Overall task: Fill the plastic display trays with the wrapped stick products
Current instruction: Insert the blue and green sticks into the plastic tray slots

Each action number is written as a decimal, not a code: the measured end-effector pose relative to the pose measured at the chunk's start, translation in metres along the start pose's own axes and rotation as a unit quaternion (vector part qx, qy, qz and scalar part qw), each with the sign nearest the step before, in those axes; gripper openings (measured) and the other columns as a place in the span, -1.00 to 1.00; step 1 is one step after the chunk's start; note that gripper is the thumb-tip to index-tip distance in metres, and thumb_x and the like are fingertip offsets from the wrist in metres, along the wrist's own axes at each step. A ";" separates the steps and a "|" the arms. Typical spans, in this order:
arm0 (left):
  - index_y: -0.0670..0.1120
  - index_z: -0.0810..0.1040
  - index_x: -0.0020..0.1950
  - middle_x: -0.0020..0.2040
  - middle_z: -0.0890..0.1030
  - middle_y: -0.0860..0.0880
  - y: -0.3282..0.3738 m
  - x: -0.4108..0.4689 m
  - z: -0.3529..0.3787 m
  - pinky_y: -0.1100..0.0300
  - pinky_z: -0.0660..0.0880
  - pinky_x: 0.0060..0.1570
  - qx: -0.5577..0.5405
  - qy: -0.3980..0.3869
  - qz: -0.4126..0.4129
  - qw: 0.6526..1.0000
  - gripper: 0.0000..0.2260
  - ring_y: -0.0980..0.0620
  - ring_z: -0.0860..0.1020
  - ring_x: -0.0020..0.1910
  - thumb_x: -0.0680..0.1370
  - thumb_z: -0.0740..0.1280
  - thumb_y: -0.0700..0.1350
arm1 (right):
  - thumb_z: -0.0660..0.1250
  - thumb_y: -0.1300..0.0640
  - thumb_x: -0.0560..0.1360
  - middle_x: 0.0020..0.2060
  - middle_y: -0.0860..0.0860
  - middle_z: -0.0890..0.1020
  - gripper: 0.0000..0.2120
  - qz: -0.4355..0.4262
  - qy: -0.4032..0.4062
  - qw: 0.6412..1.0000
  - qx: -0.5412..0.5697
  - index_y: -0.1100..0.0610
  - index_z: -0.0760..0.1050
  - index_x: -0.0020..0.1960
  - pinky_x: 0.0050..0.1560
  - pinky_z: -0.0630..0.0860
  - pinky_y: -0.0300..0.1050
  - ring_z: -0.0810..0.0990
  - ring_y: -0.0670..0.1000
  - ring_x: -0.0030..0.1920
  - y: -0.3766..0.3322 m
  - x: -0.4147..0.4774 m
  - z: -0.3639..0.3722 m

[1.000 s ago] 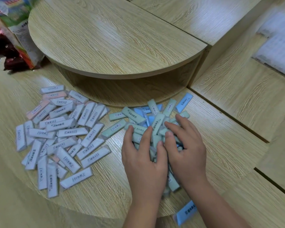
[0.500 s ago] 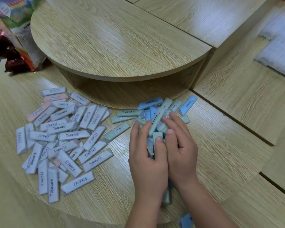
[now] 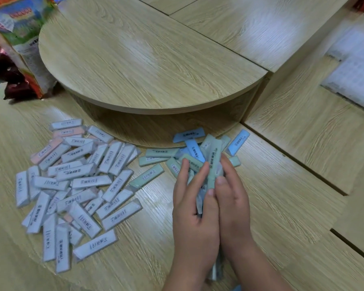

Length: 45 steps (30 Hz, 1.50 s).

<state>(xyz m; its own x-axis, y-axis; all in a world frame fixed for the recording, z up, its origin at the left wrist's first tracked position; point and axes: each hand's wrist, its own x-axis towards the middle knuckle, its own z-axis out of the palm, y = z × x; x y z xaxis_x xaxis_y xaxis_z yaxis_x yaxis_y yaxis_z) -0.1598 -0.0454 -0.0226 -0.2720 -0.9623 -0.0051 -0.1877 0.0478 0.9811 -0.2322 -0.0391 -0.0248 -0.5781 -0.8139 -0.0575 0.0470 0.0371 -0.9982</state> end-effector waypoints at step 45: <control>0.34 0.60 0.21 0.44 0.34 0.39 0.072 -0.020 0.035 0.48 0.37 0.23 -0.110 0.046 0.023 0.993 -0.68 0.33 0.34 0.43 0.49 0.25 0.18 | 0.23 -0.05 0.45 0.22 0.06 0.63 -0.58 0.023 -0.042 0.982 0.182 -0.07 0.55 0.29 0.25 0.49 0.15 0.59 0.08 0.26 -0.064 -0.008 -0.042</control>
<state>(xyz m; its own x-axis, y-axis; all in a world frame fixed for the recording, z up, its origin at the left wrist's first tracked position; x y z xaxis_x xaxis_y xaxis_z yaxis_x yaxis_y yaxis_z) -0.2007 -0.0131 0.0409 -0.1858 -0.9814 0.0479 0.0361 0.0419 0.9985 -0.2647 -0.0102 0.0391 -0.5007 -0.8614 -0.0851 0.3680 -0.1229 -0.9217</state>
